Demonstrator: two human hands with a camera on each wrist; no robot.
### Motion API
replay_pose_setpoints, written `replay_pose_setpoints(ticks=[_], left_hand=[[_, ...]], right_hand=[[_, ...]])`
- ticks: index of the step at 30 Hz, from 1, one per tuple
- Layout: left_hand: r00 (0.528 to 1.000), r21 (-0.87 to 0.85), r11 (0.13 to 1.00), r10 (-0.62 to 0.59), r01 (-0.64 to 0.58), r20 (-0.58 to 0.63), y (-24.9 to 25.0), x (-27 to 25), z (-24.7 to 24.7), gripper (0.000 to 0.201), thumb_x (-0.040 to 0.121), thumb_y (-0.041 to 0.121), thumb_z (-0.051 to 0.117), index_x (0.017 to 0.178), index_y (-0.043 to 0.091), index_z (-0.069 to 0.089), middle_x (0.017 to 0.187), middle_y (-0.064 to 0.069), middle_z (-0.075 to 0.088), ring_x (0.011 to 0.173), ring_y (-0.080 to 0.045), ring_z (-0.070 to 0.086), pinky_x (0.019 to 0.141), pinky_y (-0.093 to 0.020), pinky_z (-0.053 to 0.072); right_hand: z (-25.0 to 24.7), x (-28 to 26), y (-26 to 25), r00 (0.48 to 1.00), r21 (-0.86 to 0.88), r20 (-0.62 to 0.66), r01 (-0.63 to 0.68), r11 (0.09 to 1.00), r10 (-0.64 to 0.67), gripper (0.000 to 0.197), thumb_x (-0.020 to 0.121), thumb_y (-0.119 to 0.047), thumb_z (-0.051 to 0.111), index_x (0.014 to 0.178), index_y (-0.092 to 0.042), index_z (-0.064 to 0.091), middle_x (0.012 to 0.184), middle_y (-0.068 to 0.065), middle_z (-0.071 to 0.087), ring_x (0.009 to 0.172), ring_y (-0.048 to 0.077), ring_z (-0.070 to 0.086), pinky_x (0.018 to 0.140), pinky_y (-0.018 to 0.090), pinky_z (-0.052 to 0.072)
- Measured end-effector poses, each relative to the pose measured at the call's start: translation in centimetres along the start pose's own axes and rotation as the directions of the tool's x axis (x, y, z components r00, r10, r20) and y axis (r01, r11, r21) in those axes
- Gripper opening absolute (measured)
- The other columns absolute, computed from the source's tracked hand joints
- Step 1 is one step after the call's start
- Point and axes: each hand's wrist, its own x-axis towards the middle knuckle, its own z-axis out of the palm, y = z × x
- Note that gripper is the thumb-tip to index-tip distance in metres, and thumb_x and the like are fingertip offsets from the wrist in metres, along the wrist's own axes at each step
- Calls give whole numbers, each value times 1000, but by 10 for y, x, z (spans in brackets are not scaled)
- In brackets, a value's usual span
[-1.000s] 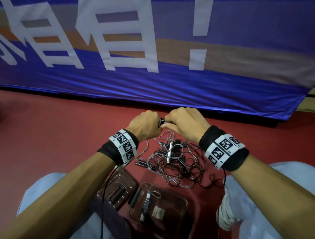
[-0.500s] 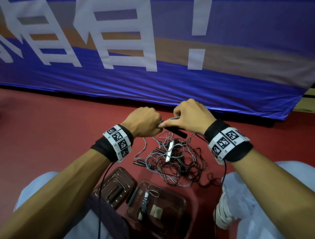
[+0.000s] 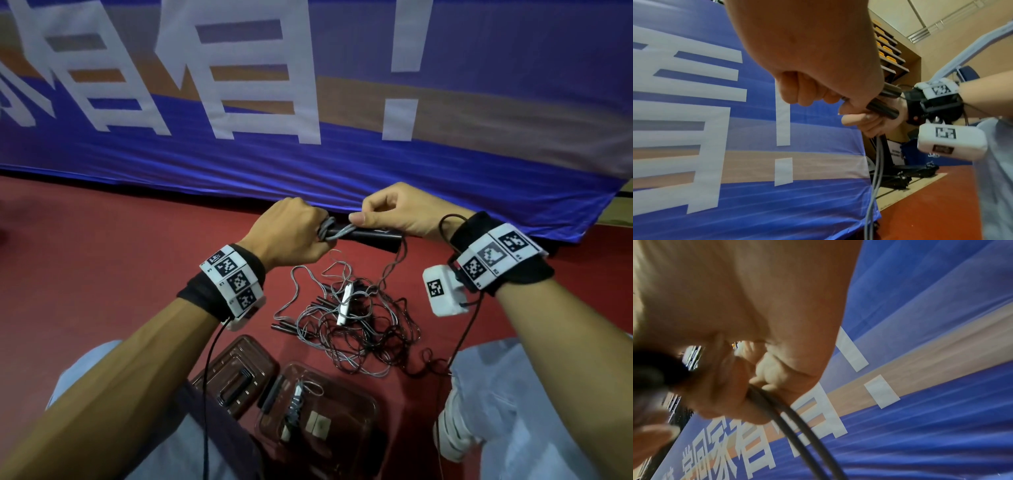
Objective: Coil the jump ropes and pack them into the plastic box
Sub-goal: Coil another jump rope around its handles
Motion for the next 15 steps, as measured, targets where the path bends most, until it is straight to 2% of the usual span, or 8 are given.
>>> replay_pose_setpoints(ticks=[3, 4, 6, 8, 10, 11, 13, 15], left_hand=[[997, -67, 996, -54, 51, -55, 5, 0, -3, 33, 79, 43, 52, 59, 18, 44, 48, 1, 45, 43, -28, 40, 45, -31, 32], [995, -88, 994, -76, 71, -64, 6, 0, -4, 34, 79, 44, 50, 59, 17, 46, 49, 2, 46, 44, -27, 41, 46, -31, 33], [991, -121, 988, -109, 98, -81, 8, 0, -7, 35, 79, 45, 48, 59, 16, 49, 49, 1, 49, 45, -27, 44, 46, -35, 37], [983, -178, 976, -148, 128, -104, 12, 0, -11, 32, 79, 43, 50, 55, 24, 43, 46, 6, 43, 43, -20, 40, 45, -30, 35], [956, -295, 937, -245, 190, -162, 16, 2, -17, 37, 80, 33, 60, 54, 30, 35, 44, 11, 36, 40, -12, 34, 44, -20, 25], [934, -350, 910, -301, 222, -193, 16, 3, -20, 41, 80, 27, 65, 53, 30, 34, 43, 13, 34, 40, -11, 33, 44, -17, 22], [895, -396, 881, -373, 258, -247, 14, 4, -24, 46, 81, 20, 67, 52, 28, 33, 42, 12, 31, 41, -12, 30, 43, -18, 23], [873, -400, 866, -417, 299, -252, 11, 4, -26, 46, 80, 20, 66, 51, 27, 32, 41, 11, 31, 40, -13, 30, 43, -19, 23]], right_hand=[[3, 2, 3, 999, 61, -53, -1, 998, 4, 98, 65, -84, 67, 90, 11, 66, 67, 11, 44, 58, 21, 37, 52, 25, 31], [4, 4, 3, 998, 98, -65, -1, 995, 7, 98, 67, -81, 65, 92, 13, 67, 64, 11, 44, 54, 19, 37, 49, 22, 31], [8, 5, 0, 998, 243, -61, -13, 970, 28, 75, 69, -72, 67, 82, 2, 73, 57, 6, 43, 48, 13, 36, 46, 22, 28], [14, 6, 2, 1000, 446, 16, -30, 895, 25, 55, 69, -69, 73, 74, -14, 69, 60, 4, 37, 52, 14, 26, 52, 29, 20], [24, 8, 6, 996, 601, 83, -33, 798, -21, 56, 68, -69, 78, 69, -20, 52, 61, -2, 30, 54, 12, 16, 55, 32, 11], [30, 10, 5, 997, 637, 68, -26, 771, -24, 60, 70, -70, 77, 64, -21, 43, 59, -4, 27, 52, 11, 15, 53, 30, 10], [43, 15, 2, 1000, 640, 23, -27, 768, 15, 61, 77, -71, 65, 58, -23, 33, 55, -5, 22, 49, 10, 13, 51, 31, 7], [58, 20, -4, 997, 601, -19, -45, 798, 71, 60, 93, -68, 48, 56, -23, 32, 52, -3, 22, 47, 11, 15, 53, 32, 6]])
